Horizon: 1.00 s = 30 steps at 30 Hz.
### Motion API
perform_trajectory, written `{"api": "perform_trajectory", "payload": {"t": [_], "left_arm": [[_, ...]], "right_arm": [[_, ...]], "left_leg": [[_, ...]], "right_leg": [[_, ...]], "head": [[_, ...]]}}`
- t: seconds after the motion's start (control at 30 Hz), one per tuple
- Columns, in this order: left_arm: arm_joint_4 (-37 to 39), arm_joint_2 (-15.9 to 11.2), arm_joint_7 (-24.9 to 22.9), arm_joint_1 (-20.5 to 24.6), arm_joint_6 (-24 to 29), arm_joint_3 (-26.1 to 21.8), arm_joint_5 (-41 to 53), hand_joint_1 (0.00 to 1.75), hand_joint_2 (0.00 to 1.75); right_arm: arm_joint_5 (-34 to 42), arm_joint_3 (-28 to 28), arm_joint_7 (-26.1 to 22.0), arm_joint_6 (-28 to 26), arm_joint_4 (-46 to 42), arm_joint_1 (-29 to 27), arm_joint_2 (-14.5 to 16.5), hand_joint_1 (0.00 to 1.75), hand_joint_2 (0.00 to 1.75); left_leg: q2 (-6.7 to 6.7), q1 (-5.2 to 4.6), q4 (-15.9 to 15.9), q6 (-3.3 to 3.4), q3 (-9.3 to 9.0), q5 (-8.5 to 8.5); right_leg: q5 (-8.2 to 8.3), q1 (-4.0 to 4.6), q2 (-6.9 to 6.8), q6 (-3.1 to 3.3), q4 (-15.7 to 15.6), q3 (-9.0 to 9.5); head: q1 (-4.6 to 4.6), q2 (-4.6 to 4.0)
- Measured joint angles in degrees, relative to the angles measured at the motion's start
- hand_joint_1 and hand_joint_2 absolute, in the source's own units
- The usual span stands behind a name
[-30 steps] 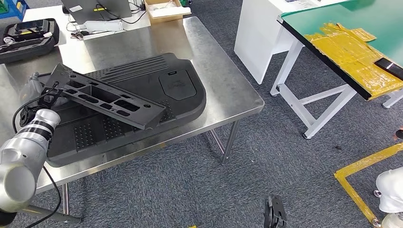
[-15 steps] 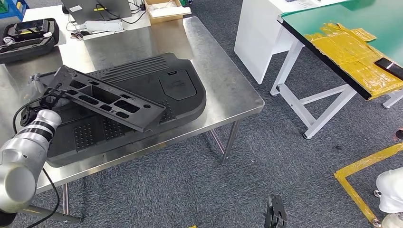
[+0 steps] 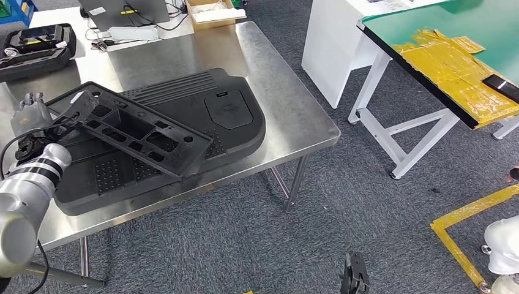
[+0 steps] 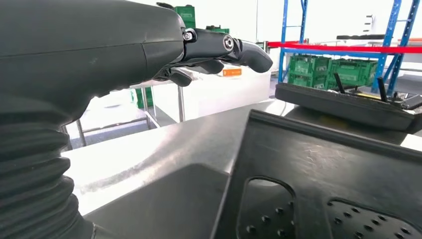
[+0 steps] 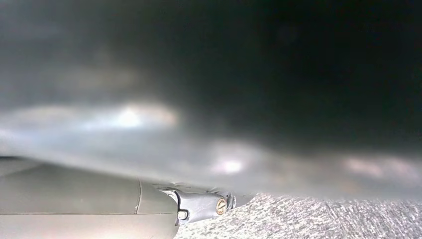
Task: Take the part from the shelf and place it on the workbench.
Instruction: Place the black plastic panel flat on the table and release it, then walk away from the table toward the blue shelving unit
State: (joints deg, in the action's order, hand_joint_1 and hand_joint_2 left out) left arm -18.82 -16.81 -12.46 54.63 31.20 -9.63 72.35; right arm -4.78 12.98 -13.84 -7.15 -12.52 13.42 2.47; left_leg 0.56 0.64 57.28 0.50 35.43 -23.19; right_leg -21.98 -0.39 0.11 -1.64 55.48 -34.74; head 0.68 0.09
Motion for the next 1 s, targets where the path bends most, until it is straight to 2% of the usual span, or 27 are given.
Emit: {"api": "perform_trajectory", "payload": {"t": [0.07, 0.73, 0.87, 0.9, 0.97, 1.0], "left_arm": [[0.0, -0.3, 0.1, -0.1, 0.3, 0.1, 0.1, 0.0, 0.0], [0.0, -1.6, 2.0, -1.8, 3.7, -1.8, -1.3, 0.0, 0.0], [0.0, -1.7, 2.3, -1.8, 3.7, -2.3, -1.5, 0.0, 0.0], [0.0, -1.8, 2.3, -1.8, 3.7, -2.4, -1.5, 0.0, 0.0], [0.0, -1.9, 2.3, -1.7, 3.7, -2.7, -1.5, 0.0, 0.0], [0.0, -1.9, 2.3, -1.6, 3.7, -2.8, -1.5, 0.0, 0.0]], "right_arm": [[-0.1, 0.2, 0.0, 0.0, 0.0, 0.0, 0.0, 0.0, 0.0], [-1.0, 1.3, 0.0, 0.0, 0.0, 0.0, 0.0, 0.0, 0.0], [-1.1, 1.4, 0.0, 0.0, 0.0, 0.0, 0.1, 0.0, 0.0], [-1.1, 1.4, 0.0, 0.0, 0.0, 0.0, 0.2, 0.0, 0.0], [-1.2, 1.4, 0.0, 0.0, 0.0, 0.1, 0.2, 0.0, 0.0], [-1.2, 1.4, 0.0, 0.0, 0.0, 0.1, 0.2, 0.0, 0.0]], "left_leg": [[0.0, 0.0, 0.0, 0.0, 0.01, 0.0], [0.02, 0.0, 0.0, 0.0, 0.03, 0.0], [0.06, -0.39, 0.2, 0.52, 0.12, -0.16], [0.02, -0.2, 0.0, 0.76, -0.04, -0.02], [-0.14, 0.17, -0.5, 1.17, -0.39, 0.34], [-0.21, 0.35, -0.7, 1.31, -0.51, 0.46]], "right_leg": [[0.0, 0.0, 0.0, 0.0, 0.0, 0.0], [0.0, 0.0, -0.01, 0.0, 0.0, -0.03], [0.2, -0.25, -0.04, -0.38, -0.3, 0.12], [0.13, -0.3, -0.04, -0.49, -0.1, -0.06], [-1.14, -0.33, -0.03, -0.46, 2.1, -1.24], [-2.54, -0.39, -0.03, -0.31, 5.0, -2.65]], "head": [[0.0, 0.0], [0.0, 0.0], [-0.02, 0.0], [-0.03, 0.0], [0.06, 0.0], [0.1, 0.0]]}}
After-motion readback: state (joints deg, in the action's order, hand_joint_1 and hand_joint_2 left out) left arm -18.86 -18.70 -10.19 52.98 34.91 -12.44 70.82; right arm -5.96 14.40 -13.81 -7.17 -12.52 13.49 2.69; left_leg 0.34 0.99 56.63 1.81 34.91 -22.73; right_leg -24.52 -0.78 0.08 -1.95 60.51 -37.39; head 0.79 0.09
